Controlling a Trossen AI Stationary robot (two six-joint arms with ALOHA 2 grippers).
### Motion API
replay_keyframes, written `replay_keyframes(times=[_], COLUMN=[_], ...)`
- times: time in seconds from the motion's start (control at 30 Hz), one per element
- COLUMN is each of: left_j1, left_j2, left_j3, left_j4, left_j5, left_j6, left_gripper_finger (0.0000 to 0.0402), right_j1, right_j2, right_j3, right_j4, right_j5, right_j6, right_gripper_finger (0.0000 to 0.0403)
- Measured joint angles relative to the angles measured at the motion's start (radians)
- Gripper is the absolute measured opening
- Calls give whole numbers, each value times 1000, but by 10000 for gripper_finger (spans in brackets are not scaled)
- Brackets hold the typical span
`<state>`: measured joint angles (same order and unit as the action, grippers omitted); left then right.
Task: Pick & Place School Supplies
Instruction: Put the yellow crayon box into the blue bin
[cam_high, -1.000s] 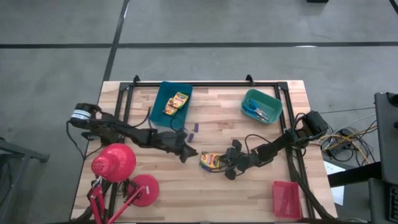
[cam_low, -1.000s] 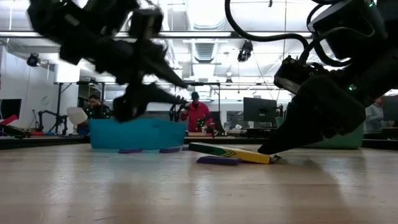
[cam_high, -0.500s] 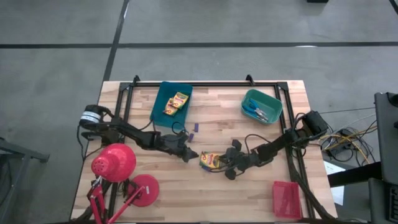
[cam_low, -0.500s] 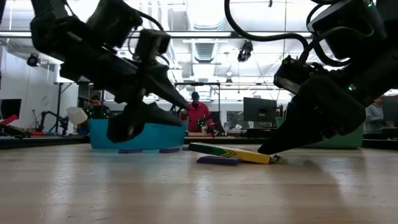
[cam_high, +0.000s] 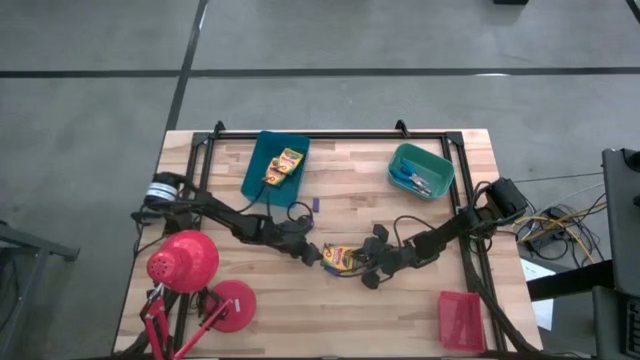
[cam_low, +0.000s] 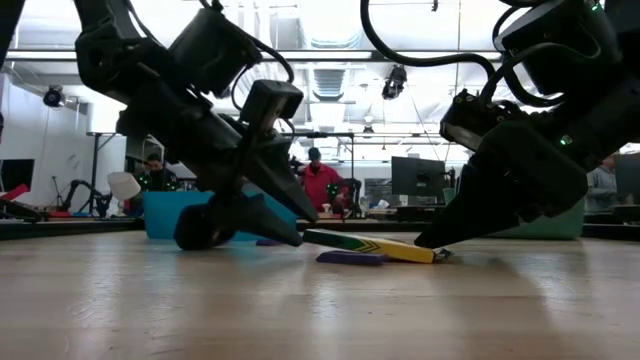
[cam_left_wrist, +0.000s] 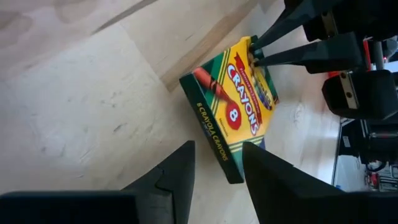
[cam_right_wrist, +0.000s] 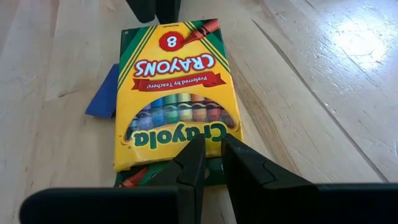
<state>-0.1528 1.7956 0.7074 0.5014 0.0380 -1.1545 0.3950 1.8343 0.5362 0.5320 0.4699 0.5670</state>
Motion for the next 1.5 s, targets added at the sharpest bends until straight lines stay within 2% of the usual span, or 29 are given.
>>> replay_keyframes(times=[0.77, 1.07, 1.5], left_j1=[0, 3, 8], left_j2=[17, 86, 83], left_j3=[45, 82, 85], left_j4=[-19, -13, -6], left_j5=[8, -4, -10], left_j6=[28, 35, 57], left_gripper_finger=[138, 138, 138], right_j1=[0, -1, -1], right_j2=[0, 0, 0], right_j3=[0, 0, 0], right_j4=[3, 6, 6], right_j5=[0, 1, 1], right_j6=[-3, -11, -17], right_gripper_finger=[52, 52, 52])
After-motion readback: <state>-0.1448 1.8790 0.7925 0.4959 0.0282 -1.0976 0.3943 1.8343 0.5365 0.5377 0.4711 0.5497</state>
